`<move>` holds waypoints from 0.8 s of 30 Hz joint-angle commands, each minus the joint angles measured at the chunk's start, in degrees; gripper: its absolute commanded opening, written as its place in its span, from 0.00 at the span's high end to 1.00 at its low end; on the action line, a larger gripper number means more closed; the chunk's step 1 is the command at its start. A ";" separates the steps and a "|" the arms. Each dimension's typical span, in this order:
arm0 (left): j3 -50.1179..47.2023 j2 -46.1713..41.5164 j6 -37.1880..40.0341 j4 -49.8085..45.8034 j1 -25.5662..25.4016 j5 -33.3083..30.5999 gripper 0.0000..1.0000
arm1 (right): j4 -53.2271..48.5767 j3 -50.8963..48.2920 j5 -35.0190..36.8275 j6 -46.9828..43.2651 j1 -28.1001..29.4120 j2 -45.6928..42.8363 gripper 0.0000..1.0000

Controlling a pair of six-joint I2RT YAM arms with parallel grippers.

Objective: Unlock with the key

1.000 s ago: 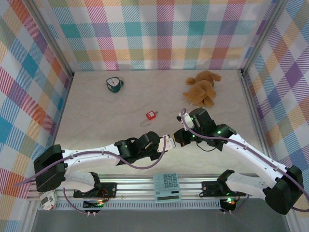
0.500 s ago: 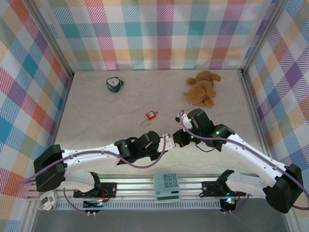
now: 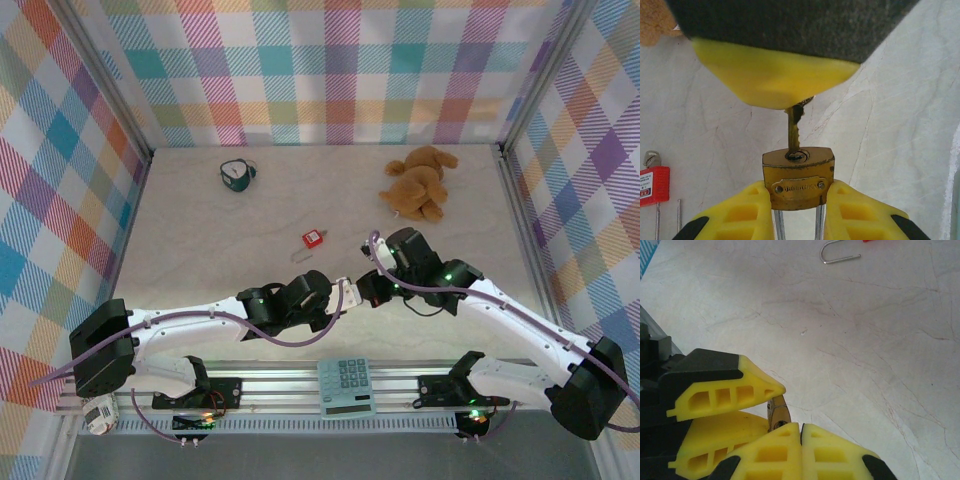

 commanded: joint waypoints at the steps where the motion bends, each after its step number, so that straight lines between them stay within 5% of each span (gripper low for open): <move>1: 2.17 -1.23 -0.88 0.84 0.59 0.64 0.78 | 2.37 -0.81 -1.92 1.17 0.41 -0.11 1.00; 24: 1.40 -4.25 -2.51 2.55 1.02 2.00 0.79 | 1.38 -1.16 -2.71 0.71 0.92 -0.10 1.00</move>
